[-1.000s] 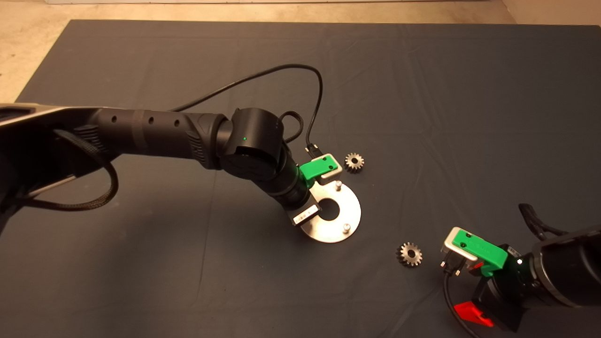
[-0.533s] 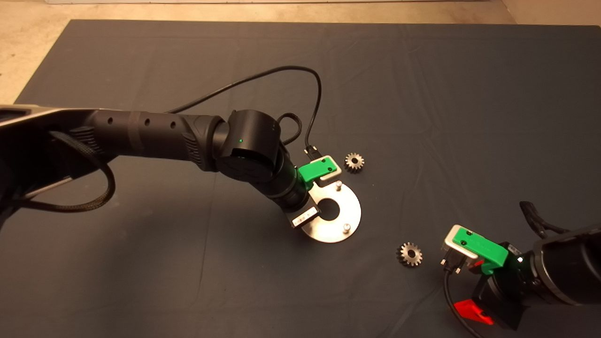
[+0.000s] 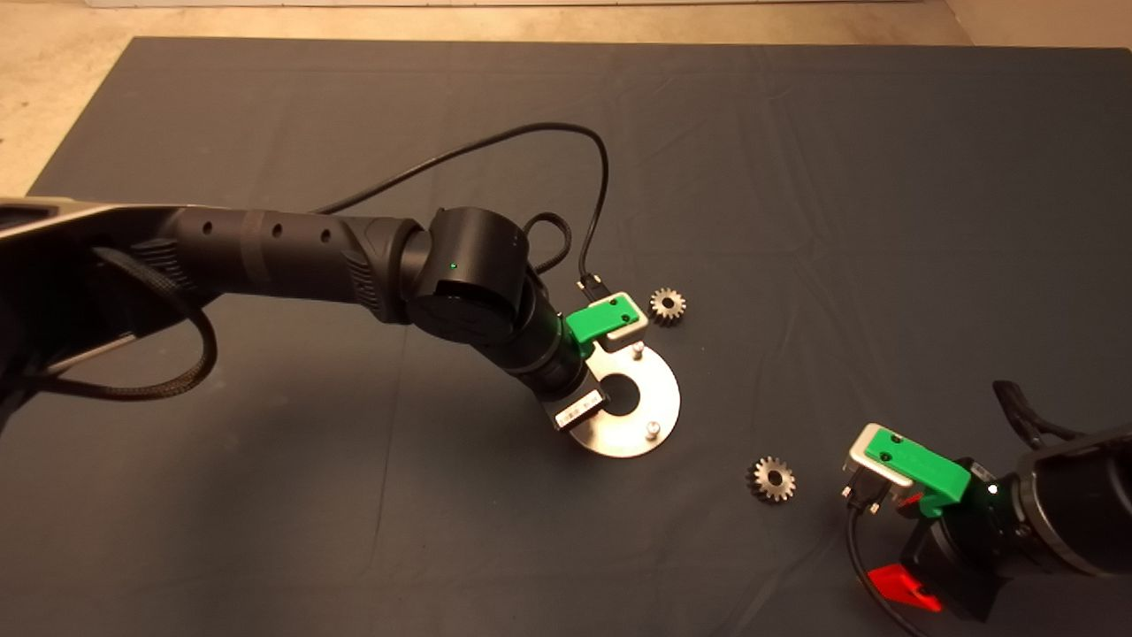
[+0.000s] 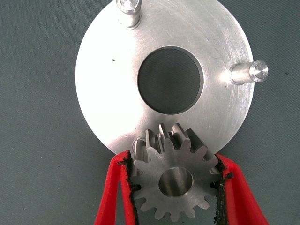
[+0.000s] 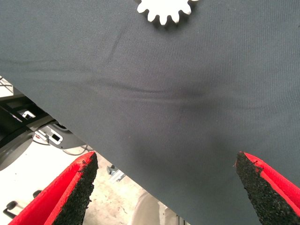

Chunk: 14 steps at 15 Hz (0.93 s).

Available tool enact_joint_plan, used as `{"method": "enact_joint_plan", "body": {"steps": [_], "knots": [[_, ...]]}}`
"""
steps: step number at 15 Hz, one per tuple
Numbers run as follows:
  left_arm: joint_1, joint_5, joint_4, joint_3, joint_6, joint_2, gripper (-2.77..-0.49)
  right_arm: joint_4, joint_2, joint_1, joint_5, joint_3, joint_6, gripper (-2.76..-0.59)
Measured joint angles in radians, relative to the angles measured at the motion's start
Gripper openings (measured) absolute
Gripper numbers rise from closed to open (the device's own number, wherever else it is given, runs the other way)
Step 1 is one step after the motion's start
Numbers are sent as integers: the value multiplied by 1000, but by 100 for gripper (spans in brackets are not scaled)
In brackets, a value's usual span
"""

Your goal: Install three planetary gears onto the carrier pins

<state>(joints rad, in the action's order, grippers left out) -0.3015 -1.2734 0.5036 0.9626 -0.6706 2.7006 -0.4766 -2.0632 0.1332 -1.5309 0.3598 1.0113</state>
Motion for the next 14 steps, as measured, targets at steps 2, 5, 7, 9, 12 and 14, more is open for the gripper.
{"method": "enact_joint_plan", "body": {"steps": [2, 5, 7, 9, 12, 14], "knots": [[0, 1, 0, 0, 0, -4, -266, 1, 6, 0, 0, 0, 0, -118], [0, 1, 1, 0, 1, -8, -266, 6, 8, 0, 0, 0, 0, -118], [0, 1, 1, 0, 2, -8, -266, 7, 8, 0, 0, 0, 0, -118], [0, 1, 1, 0, 2, -9, -266, 7, 8, 0, 0, 0, 0, -118], [0, 1, 9, 0, 3, -9, -266, 9, 8, 0, 0, 0, 0, -118], [5, 3, 12, 0, 3, -11, -266, 17, 8, 3, 0, 0, 0, -118]]}}
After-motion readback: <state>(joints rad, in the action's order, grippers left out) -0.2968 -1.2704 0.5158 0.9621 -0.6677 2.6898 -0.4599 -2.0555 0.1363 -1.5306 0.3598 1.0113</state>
